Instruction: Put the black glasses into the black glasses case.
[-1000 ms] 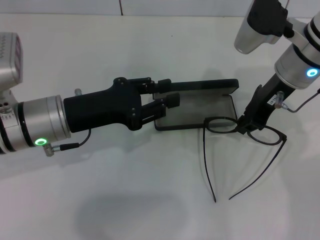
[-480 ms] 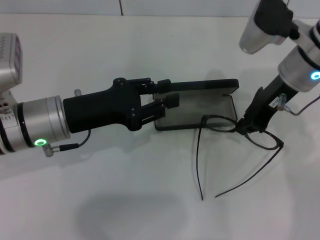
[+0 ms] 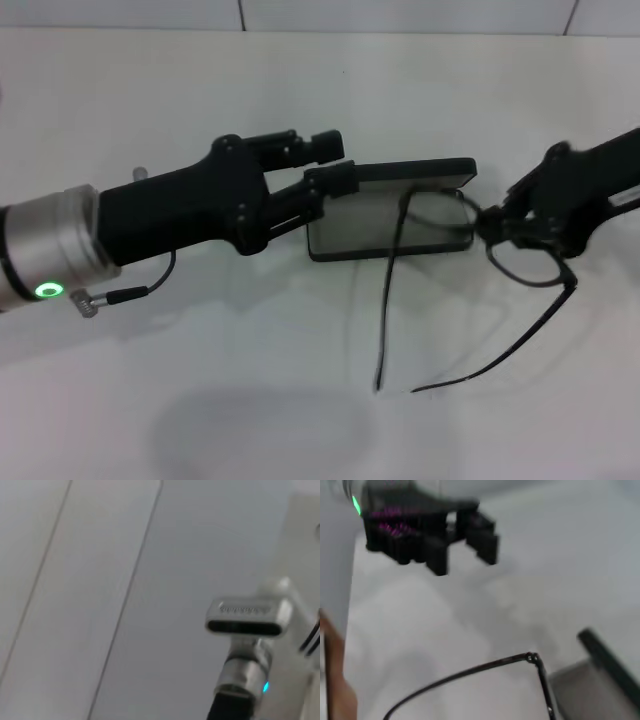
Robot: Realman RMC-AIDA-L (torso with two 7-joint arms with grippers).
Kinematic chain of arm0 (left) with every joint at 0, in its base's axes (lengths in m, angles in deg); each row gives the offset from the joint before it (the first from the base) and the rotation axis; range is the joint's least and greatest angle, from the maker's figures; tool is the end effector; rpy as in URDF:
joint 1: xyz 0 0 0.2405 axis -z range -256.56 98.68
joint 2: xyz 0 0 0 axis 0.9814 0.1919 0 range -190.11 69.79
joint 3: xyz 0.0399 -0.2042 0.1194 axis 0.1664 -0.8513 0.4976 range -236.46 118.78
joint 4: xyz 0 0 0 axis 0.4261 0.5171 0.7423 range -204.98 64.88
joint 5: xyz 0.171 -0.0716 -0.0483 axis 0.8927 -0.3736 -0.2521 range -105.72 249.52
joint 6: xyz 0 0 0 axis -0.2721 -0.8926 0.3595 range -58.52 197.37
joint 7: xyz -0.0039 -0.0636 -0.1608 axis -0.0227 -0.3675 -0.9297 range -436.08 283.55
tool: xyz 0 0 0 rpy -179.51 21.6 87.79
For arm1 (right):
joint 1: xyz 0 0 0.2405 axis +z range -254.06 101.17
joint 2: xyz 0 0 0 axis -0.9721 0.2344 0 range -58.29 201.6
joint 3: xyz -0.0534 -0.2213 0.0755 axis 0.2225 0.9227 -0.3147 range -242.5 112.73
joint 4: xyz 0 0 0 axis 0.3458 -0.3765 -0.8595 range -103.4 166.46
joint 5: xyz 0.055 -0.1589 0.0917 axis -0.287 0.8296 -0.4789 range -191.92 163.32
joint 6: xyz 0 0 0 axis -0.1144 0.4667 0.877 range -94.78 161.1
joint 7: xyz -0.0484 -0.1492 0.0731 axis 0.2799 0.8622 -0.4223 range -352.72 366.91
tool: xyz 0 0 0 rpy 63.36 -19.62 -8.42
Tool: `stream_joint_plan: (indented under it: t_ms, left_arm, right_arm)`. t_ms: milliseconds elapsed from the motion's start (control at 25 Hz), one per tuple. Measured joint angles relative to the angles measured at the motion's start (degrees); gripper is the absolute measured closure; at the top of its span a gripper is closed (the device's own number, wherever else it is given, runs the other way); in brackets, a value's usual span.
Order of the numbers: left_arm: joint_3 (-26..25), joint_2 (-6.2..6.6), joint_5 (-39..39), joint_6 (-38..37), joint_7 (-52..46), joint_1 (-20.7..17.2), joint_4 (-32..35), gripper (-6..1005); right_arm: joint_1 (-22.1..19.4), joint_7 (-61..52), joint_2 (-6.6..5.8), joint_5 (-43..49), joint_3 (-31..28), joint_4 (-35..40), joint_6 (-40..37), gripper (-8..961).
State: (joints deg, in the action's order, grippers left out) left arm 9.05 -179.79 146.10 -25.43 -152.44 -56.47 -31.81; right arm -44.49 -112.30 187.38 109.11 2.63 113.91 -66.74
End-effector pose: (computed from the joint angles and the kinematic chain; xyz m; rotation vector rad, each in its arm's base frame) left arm -0.1603 0.2806 -0.0181 -2.6768 -0.4914 -1.3432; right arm 0.1421 0.3139 0.0192 -2.9840 0.4062 -0.0218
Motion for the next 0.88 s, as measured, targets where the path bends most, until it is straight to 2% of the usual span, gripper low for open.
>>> stream_joint_plan:
  t_ms: [80,120,160,240,400,520,680,880]
  left_arm:
    - [-0.3,0.04,-1.6,-2.5,0.1,-0.4,0.0,709]
    - [-0.4,0.00,-3.0,-4.1,0.6,-0.6,-0.2,711]
    - [-0.4,-0.04,-4.0,-5.2,1.1,-0.7,-0.5,712]
    - [-0.5,-0.04,-6.1,-7.5,2.5,-0.4,-1.6,716]
    - [-0.1,-0.02,-7.9,-10.0,3.0,2.4,-4.8,722]
    - [0.2,-0.23,-8.0,-12.0,4.0,5.5,-8.5,727]
    - [3.4,-0.42,-8.2,-12.9,7.2,8.9,-12.3,810]
    - [7.8,-0.72,-9.9,-13.0,9.4,10.4,-13.0,914]
  right_arm:
    - [-2.7,3.8,0.16,-4.5,-3.4,0.2,0.4,882]
    - [-4.8,8.5,0.24,-9.9,-7.0,-2.4,1.2,882]
    - [-4.8,8.5,0.24,-9.9,-7.0,-2.4,1.2,882]
    - [-6.0,13.7,0.17,-15.3,-10.9,-7.4,1.6,882]
    - [-6.7,22.2,-0.37,-24.0,-16.3,-17.5,0.4,883]
    - [-6.5,26.0,-0.45,-26.2,-17.4,-21.8,-0.2,883]
    - [-5.3,27.5,-0.35,-26.7,-17.3,-24.7,0.2,883]
    - [-2.6,28.3,-0.47,-26.7,-17.2,-28.2,0.3,883]
